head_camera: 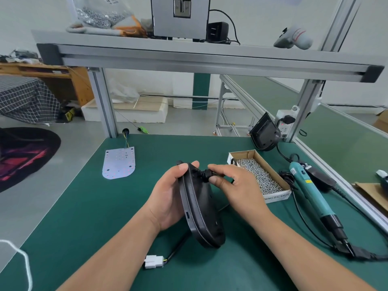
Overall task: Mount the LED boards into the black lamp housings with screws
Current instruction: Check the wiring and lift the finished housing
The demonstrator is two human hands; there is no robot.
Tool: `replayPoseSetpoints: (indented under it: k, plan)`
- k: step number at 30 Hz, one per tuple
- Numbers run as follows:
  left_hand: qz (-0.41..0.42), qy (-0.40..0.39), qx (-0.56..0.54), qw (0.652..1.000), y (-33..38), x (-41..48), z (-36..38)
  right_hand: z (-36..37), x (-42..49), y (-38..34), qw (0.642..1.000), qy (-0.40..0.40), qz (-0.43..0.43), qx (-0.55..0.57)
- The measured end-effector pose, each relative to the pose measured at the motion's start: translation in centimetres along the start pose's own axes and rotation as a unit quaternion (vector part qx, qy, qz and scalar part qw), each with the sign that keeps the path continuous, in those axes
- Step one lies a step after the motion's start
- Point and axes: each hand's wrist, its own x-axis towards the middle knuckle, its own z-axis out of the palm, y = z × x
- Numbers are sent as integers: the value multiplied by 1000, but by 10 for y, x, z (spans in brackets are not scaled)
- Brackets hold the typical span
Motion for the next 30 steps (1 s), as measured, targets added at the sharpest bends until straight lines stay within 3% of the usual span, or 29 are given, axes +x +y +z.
replayPoseSetpoints:
  k: [5, 19, 24, 30]
  plan:
    - [6, 5, 11, 1000, -1, -1, 2, 0, 0, 1, 998, 3, 19, 67]
    - [19, -10, 31, 999, -2, 2, 3, 2, 0, 0, 997, 14, 3, 75]
    - [21, -7, 24, 999, -2, 3, 0, 2, 1, -1, 999, 14, 3, 30]
    - [33, 2, 34, 999, -5, 2, -2, 7, -5, -5, 991, 26, -85, -98]
